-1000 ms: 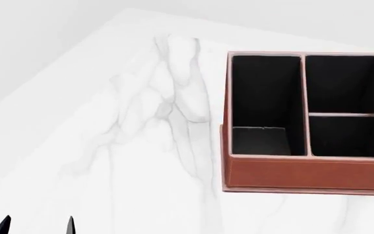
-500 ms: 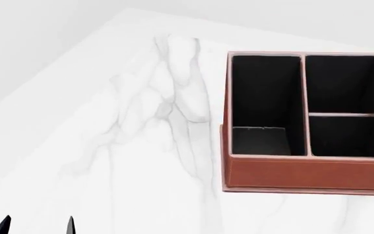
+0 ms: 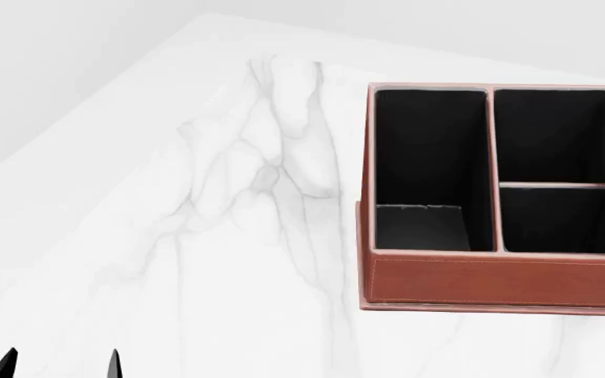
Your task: Pick up the book and place it in the left compartment of the caddy.
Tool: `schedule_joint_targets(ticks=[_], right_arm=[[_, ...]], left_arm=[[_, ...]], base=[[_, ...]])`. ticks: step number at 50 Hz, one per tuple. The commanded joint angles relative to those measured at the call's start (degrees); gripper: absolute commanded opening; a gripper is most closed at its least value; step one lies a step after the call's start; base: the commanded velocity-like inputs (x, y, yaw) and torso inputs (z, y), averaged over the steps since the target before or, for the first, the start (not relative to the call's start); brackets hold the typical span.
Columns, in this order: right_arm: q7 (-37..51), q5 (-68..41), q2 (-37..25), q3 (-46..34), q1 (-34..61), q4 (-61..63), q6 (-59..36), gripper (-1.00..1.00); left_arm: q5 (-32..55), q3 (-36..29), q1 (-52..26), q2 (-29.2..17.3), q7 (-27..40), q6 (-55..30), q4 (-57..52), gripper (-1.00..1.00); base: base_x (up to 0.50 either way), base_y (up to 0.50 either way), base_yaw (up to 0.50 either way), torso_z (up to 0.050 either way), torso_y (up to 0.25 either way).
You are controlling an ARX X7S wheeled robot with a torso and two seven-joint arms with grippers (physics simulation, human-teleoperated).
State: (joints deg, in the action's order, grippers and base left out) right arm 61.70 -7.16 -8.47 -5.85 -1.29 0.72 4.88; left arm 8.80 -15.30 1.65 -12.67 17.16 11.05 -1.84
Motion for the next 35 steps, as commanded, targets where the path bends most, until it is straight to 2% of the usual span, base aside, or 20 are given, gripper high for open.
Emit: schedule_joint_targets(ticks=[1, 20, 35], right_arm=[[-1.0, -3.8, 0.7, 0.4, 0.5, -2.4, 0.7, 1.0], [-1.3, -5.4, 0.9, -0.9, 0.4, -3.4, 0.7, 1.0], [-2.8, -5.4, 1.4, -3.0, 2.3, -8.8, 2.2, 1.0]], left_arm=[[0.3, -0.3, -0.1, -0.3, 0.4, -0.1, -0.1, 1.0], [0.5, -0.8, -0.3, -0.6, 0.8, 0.1, 0.1, 1.0], [0.8, -1.2, -0.2, -1.0, 1.1, 0.2, 0.1, 1.0]], base=[[0.0, 0.0, 0.0, 0.0, 0.0], [0.0, 0.0, 0.0, 0.0, 0.0], [0.0, 0.0, 0.0, 0.0, 0.0]])
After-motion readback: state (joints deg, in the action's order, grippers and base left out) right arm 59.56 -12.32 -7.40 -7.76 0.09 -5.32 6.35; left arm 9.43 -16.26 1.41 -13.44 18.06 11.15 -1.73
